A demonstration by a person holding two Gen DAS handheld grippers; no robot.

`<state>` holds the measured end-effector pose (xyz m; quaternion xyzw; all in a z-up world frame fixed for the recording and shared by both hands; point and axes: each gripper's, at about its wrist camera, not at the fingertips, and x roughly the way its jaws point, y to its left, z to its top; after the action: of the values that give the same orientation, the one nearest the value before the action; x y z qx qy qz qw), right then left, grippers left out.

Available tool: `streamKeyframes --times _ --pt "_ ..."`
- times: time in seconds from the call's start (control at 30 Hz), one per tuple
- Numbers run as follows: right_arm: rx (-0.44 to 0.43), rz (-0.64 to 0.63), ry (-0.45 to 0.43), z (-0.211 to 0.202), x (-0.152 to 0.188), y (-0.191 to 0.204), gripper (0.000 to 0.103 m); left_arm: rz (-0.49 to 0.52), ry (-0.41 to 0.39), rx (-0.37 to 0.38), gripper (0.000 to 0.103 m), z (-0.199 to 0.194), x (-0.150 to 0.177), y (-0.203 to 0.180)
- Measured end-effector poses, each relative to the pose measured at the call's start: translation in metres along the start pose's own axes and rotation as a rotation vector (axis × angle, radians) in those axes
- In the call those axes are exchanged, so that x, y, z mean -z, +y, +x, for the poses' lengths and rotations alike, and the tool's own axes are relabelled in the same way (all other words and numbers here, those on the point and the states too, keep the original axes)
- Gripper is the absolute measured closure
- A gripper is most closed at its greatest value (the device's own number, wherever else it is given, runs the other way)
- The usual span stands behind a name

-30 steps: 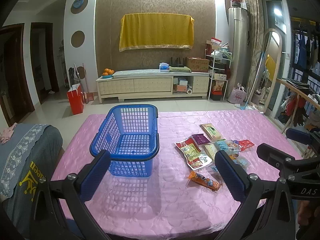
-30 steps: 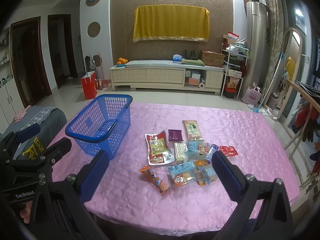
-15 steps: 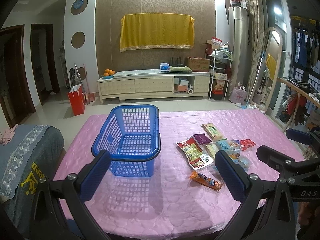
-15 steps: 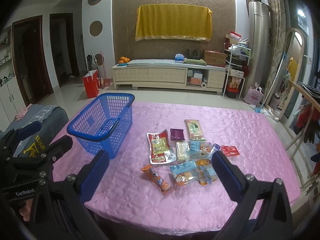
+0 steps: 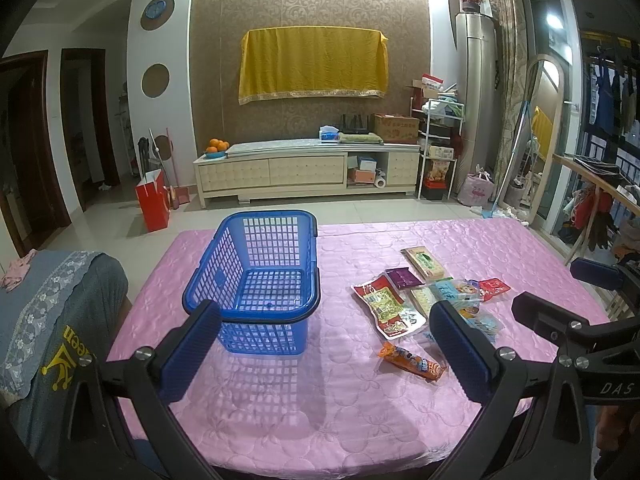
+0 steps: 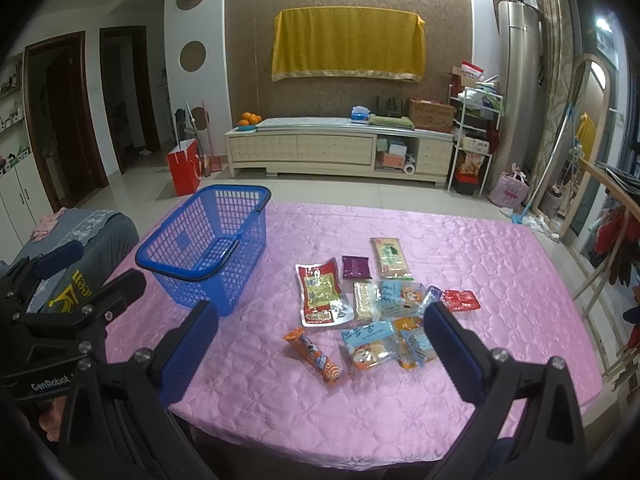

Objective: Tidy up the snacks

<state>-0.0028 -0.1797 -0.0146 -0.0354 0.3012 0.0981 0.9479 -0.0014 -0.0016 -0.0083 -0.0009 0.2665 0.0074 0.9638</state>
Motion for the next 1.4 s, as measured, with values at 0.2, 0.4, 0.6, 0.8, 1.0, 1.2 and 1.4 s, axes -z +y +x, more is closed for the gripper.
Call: streamKeyframes --times 0.2,0.4,0.6,0.8,1.0,1.2,1.4 --pt "-0.002 0.000 0.001 0.000 0.000 0.000 0.000 0.001 -0.001 0.002 0.000 0.000 0.000 -0.001" --pt "0.000 -0.002 0.000 0.002 0.001 -0.001 0.000 0.006 0.005 0.012 0.000 0.004 -0.003 -0.007" --pt "-0.029 0.005 0.036 0.015 0.002 -0.010 0.000 0.008 0.027 0.018 0.000 0.013 -0.005 -0.011" --pt "-0.059 0.004 0.103 0.040 0.002 -0.016 0.000 -0.010 0.073 0.013 0.000 0.033 -0.003 -0.009" --pt "-0.078 -0.009 0.149 0.065 0.004 -0.031 0.000 -0.015 0.147 0.013 0.000 0.062 0.006 -0.015" --pt "-0.064 0.032 0.222 0.096 0.008 -0.065 0.000 0.003 0.238 0.056 0.000 0.100 0.017 -0.028" --pt "-0.009 0.062 0.291 0.118 0.023 -0.093 0.000 0.043 0.309 0.148 0.000 0.135 0.019 -0.054"
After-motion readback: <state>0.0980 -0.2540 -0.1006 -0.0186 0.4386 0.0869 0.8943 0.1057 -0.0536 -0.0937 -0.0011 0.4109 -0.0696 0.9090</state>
